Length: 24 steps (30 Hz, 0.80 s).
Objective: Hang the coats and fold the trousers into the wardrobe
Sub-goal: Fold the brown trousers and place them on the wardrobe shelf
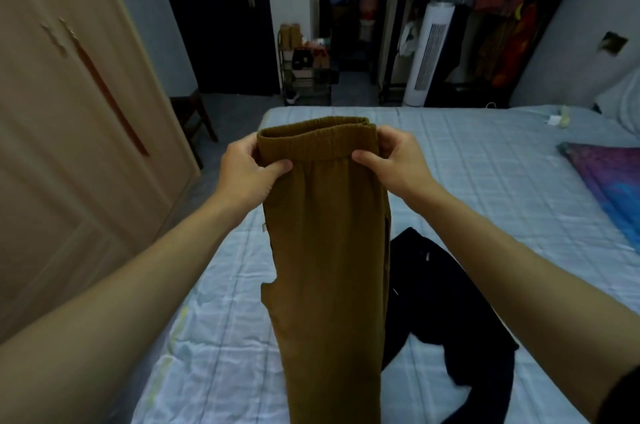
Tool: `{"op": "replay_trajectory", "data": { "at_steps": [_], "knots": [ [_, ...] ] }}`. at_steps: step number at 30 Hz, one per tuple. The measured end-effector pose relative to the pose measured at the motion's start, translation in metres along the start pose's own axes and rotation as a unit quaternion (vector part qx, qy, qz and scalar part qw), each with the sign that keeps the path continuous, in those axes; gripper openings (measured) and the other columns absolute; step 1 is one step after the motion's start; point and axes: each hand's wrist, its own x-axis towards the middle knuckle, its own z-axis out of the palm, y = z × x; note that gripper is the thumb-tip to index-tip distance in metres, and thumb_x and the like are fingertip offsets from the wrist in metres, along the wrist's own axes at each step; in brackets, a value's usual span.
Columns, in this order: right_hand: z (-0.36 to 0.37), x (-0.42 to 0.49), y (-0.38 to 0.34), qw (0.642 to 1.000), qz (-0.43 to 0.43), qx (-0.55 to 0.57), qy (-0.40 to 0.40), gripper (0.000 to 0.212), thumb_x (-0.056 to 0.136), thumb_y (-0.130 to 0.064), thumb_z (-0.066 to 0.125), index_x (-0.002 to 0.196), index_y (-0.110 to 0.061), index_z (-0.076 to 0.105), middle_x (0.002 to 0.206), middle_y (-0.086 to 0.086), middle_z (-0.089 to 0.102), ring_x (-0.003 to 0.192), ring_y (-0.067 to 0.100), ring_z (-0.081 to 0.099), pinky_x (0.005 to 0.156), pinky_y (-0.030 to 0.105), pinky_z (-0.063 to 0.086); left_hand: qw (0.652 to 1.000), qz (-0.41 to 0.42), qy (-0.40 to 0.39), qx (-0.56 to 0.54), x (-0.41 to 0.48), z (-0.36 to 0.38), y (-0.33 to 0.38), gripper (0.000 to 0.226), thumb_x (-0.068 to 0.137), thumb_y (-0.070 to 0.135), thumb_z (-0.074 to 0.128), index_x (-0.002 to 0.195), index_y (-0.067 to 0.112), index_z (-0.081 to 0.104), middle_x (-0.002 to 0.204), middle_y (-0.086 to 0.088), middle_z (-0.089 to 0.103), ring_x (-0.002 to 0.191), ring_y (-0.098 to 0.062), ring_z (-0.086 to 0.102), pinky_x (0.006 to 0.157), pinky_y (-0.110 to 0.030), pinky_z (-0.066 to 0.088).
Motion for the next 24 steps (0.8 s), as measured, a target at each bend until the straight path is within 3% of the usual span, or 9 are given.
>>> {"op": "replay_trajectory", "data": {
  "at_steps": [8,16,24],
  "knots": [
    [0.016,0.112,0.05,0.998,-0.004,-0.048,0.036,0.026,0.088,-0.013,0.073,0.113,-0.017,0.067,0.104,-0.002,0.072,0.097,0.011,0.07,0.086,0.033,0.059,0.999,0.028,-0.008,0.026,0.114,0.024,-0.054,0.034,0.087,0.017,0.076,0.119,0.019,0.065,0.11,0.002,0.07,0.105,-0.015,0.066,0.092,-0.041,0.058],
    [0.036,0.17,0.163,0.993,0.071,-0.087,0.029,0.018,0.085,-0.01,0.076,0.093,-0.022,0.066,0.092,-0.002,0.071,0.089,0.015,0.069,0.083,0.039,0.06,0.997,-0.058,-0.026,0.048,0.181,0.079,-0.162,0.03,0.084,0.015,0.078,0.111,0.021,0.067,0.105,0.006,0.07,0.1,-0.014,0.066,0.089,-0.042,0.058],
    [0.059,0.257,0.292,0.988,0.074,-0.116,0.076,0.02,0.083,-0.011,0.075,0.085,-0.025,0.061,0.086,0.0,0.068,0.082,0.017,0.067,0.075,0.035,0.058,0.996,-0.059,-0.002,0.066,0.273,0.15,-0.275,0.028,0.083,0.013,0.077,0.109,0.018,0.067,0.101,0.007,0.069,0.094,-0.01,0.064,0.088,-0.032,0.055]
  ]
}}
